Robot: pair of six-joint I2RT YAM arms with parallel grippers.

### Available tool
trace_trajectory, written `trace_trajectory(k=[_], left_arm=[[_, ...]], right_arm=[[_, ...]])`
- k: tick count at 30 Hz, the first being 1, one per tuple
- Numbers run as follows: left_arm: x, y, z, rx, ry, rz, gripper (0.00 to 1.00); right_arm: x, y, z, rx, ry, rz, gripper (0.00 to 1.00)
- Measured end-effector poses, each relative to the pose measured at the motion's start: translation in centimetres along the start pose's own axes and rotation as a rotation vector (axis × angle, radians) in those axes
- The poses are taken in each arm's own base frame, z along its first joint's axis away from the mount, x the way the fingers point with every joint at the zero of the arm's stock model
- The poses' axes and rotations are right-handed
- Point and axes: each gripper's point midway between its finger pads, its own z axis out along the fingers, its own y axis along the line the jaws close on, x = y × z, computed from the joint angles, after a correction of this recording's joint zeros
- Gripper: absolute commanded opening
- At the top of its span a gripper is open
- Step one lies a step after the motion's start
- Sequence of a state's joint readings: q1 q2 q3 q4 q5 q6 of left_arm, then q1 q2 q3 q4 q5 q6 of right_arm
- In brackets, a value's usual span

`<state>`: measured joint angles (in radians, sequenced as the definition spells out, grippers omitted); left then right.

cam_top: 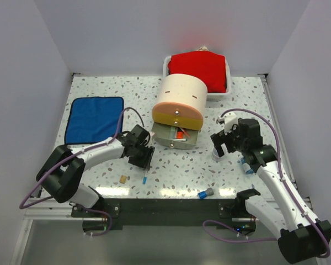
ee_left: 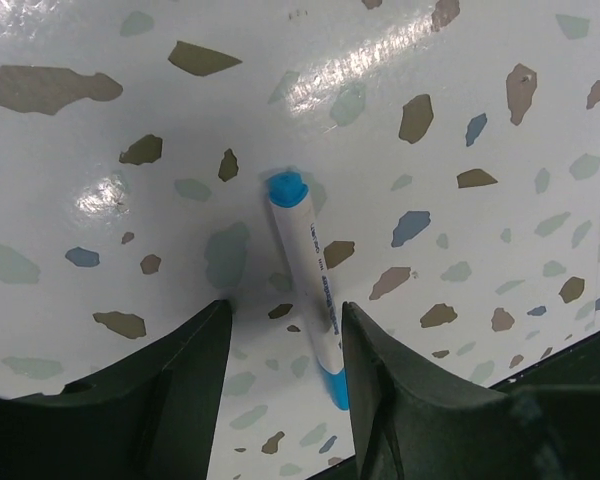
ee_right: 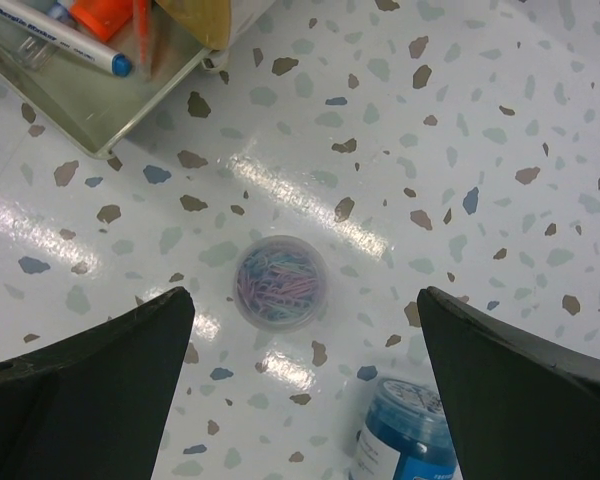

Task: Sort the stationery into containers
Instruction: Pick up the pen from the center of the board.

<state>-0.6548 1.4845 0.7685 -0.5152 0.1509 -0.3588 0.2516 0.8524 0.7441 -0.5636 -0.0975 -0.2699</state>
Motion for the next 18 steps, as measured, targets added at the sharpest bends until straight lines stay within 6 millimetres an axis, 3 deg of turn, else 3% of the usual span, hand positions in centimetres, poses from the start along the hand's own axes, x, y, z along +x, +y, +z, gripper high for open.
trace_trajectory(k=[3, 4, 7, 18], left_arm=[[-0.1, -0.1, 0.2, 0.000, -0.002, -0.017, 0.46], [-0.1, -0.1, 0.2, -0.001, -0.001, -0.022, 0.40], [-0.3, -0.2, 0.5, 0.000, -0.001, -0.033, 0.36], [0.6, -2.2, 1.4, -0.014, 0.000, -0.008, 0.35]], right_arm=[[0.0, 0.0, -0.1, 0.001, -0.002, 0.000, 0.99], [0.0, 0.0, -0.1, 0.000, -0.003, -0.001, 0.99], [-0.1, 0.0, -0.1, -0.001, -0.006, -0.005, 0.99], [-0.5, -0.1, -0.9, 0.008, -0.036, -0.026, 0.99]])
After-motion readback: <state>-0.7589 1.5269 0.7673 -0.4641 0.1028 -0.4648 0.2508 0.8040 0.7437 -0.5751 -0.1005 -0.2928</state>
